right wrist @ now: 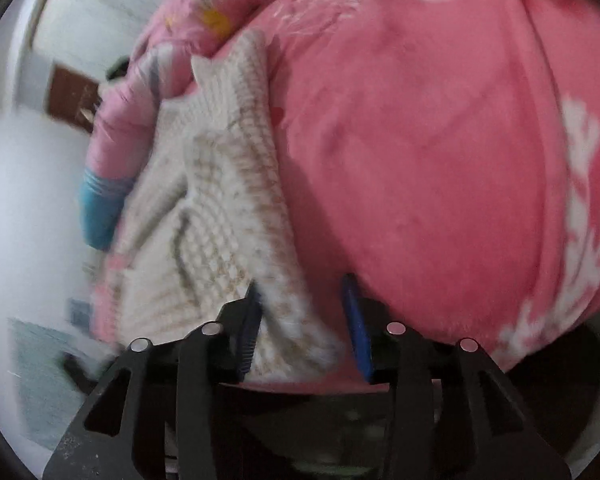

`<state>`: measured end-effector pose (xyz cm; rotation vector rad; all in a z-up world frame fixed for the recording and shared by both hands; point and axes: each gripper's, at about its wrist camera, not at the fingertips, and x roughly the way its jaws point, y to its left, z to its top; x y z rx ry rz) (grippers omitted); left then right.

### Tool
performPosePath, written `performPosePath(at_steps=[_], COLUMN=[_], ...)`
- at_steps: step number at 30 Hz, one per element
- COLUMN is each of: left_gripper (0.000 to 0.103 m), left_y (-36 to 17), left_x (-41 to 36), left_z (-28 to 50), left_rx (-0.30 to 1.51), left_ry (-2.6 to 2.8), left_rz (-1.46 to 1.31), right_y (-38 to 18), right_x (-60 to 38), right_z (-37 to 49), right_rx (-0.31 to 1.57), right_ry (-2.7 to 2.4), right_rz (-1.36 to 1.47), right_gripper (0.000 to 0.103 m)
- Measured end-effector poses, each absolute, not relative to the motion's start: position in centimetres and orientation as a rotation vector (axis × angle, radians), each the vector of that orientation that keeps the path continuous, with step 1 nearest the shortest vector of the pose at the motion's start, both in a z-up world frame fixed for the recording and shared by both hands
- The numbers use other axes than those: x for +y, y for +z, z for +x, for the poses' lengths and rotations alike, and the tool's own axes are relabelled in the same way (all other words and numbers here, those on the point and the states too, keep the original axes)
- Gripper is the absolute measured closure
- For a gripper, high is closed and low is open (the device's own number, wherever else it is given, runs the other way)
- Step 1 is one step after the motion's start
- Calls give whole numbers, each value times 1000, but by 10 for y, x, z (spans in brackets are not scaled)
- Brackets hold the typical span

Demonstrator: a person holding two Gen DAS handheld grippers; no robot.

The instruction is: Fold large clothes

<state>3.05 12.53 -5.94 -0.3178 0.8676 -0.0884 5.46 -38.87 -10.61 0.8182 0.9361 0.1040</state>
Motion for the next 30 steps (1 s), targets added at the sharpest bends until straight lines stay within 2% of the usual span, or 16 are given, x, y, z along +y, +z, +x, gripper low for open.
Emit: performPosePath(at_steps=[3,6,9,12,17,25,30], left_gripper=[57,55,47,40,38,38,38], left_y=[-50,-37,-17,4,16,-20,-45], left_x=[144,153,148,130,93,41,28], left_z=[17,9,3,-4,-7,3,15], left_rx=[810,769,722,659,616,708,757], left_ry=[-70,-19,7,-34,-125,-237,-237], left_rz=[-360,-328,-254,-168,-81,-6,24], right_y=[-82,-57,-33,-13,3,-37,-41], right_x=[-400,-403,-387,-349,-267,-197,-176], right_z=[42,33,30,40,74,107,117], right_rx=[894,864,818,788,766,878,918], right_ry=[-21,-132,-160,-99,111,266,286], right_rz=[708,592,503,390,233,147,145], right_gripper=[36,32,22,21,20,20,20])
